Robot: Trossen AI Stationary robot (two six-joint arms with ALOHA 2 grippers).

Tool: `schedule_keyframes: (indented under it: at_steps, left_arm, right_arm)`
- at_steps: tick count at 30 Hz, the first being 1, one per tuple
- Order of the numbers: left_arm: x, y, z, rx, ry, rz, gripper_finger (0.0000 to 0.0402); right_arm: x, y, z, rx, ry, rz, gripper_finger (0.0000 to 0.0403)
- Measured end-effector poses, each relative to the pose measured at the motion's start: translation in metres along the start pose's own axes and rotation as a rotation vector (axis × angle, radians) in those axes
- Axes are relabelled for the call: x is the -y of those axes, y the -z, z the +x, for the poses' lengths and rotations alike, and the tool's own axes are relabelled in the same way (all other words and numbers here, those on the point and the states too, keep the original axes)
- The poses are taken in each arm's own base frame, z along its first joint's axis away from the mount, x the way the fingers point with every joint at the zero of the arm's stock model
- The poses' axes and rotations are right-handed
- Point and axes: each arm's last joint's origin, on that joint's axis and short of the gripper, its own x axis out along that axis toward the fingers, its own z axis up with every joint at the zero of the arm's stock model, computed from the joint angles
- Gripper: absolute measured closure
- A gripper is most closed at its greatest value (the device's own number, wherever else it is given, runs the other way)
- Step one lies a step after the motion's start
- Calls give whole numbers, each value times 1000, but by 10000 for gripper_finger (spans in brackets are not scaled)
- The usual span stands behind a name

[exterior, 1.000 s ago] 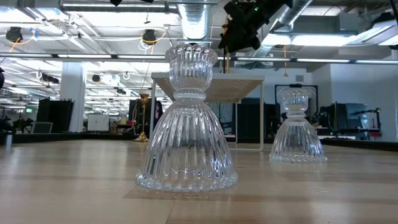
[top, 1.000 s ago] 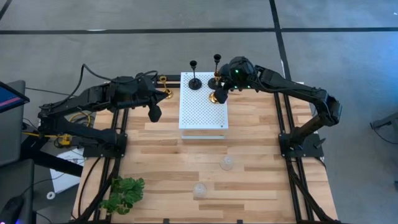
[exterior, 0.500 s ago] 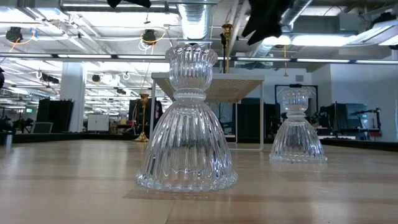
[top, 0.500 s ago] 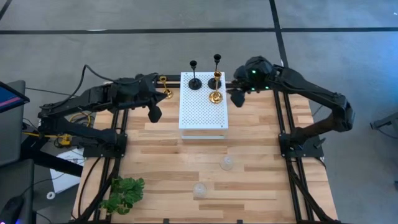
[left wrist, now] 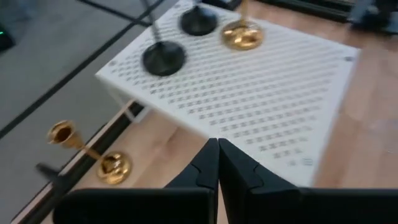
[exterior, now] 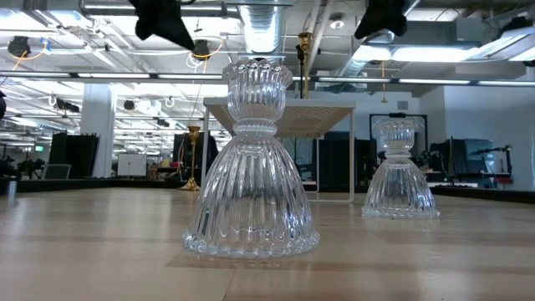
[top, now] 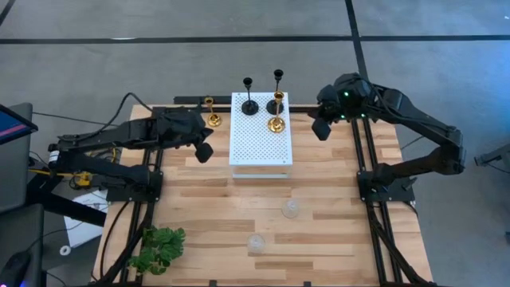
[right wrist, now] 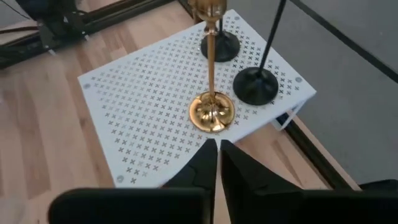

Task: Pick & Place candle stick holders
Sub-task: Put the gold candle holder on the shelf

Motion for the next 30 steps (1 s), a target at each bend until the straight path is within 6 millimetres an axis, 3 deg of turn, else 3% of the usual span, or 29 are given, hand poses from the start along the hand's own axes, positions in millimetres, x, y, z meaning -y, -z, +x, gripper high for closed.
schedule_keyframes:
  at_steps: [8,12,18,23,30]
  left_arm:
    - [-6,36,18,-69,-230,40,397]
    - [-14,58,24,-85,-226,13,398]
    - [-24,82,35,20,-127,-54,398]
    - [-33,111,58,75,-64,-108,398]
    - [-57,138,82,261,-199,-174,397]
  right_arm:
    - [-7,2,-10,31,102,-49,402]
    - [-12,6,-20,43,93,-83,402]
    - [-18,11,-37,85,87,-86,403]
    - [-20,14,-48,127,148,-87,403]
    - [-19,15,-53,146,187,-84,403]
